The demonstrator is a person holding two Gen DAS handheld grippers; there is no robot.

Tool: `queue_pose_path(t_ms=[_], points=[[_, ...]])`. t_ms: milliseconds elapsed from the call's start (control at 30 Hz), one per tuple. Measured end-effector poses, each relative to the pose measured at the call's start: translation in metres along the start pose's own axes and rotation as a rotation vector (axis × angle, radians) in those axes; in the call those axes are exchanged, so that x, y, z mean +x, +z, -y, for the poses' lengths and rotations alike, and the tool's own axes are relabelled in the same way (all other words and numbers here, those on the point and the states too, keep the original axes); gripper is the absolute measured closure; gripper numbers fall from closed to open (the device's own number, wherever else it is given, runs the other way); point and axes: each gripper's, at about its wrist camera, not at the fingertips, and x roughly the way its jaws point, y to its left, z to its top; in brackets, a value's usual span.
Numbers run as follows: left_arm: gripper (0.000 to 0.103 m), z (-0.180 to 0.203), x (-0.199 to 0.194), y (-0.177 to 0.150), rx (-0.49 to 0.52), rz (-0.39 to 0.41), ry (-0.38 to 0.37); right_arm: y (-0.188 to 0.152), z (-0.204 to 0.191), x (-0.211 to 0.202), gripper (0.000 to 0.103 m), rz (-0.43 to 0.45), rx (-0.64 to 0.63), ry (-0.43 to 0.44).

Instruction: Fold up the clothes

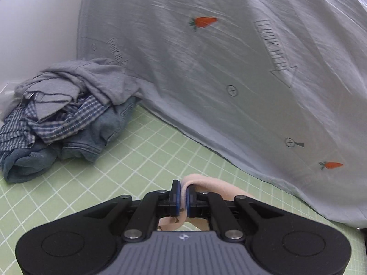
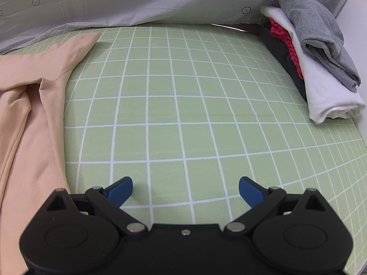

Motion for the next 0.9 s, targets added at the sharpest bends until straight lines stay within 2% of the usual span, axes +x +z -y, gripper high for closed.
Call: queue_pose_path(t_ms=[100, 167, 233, 300, 467, 700, 800, 867, 900], points=[[0.088, -0.014, 0.010, -0.008, -0.024, -0.061, 0.075, 0.001, -0.004, -0.004, 0.003, 0.009, -0.014, -0.001], [0.073, -0.017, 0.011, -0.019, -0.029, -0.106, 0.090, 0.002, -0.007, -0.007, 0.003, 0.015, -0.020, 0.000], [0.041, -0.015, 0.007, -0.031, -0.007, -0.140, 0.090, 0.001, -0.009, -0.010, 0.003, 0.023, -0.024, 0.004], [0.028, -0.010, -0.001, -0.045, 0.010, -0.164, 0.084, 0.001, -0.012, -0.013, 0.003, 0.033, -0.027, 0.010], [0.022, 0.008, -0.023, -0.087, 0.026, -0.269, 0.024, -0.004, -0.014, -0.028, 0.003, 0.068, -0.014, 0.055], [0.020, 0.034, -0.077, -0.138, 0.108, -0.356, -0.080, -0.036, -0.025, -0.047, 0.004, 0.028, 0.000, 0.215], [0.019, 0.041, -0.103, -0.151, 0.192, -0.366, -0.137, -0.052, -0.032, -0.053, 0.010, 0.000, 0.016, 0.270], [0.019, 0.042, -0.117, -0.158, 0.250, -0.378, -0.150, -0.062, -0.038, -0.054, 0.018, -0.025, 0.032, 0.287], [0.019, 0.041, -0.123, -0.160, 0.275, -0.383, -0.153, -0.066, -0.039, -0.056, 0.027, -0.033, 0.054, 0.296]])
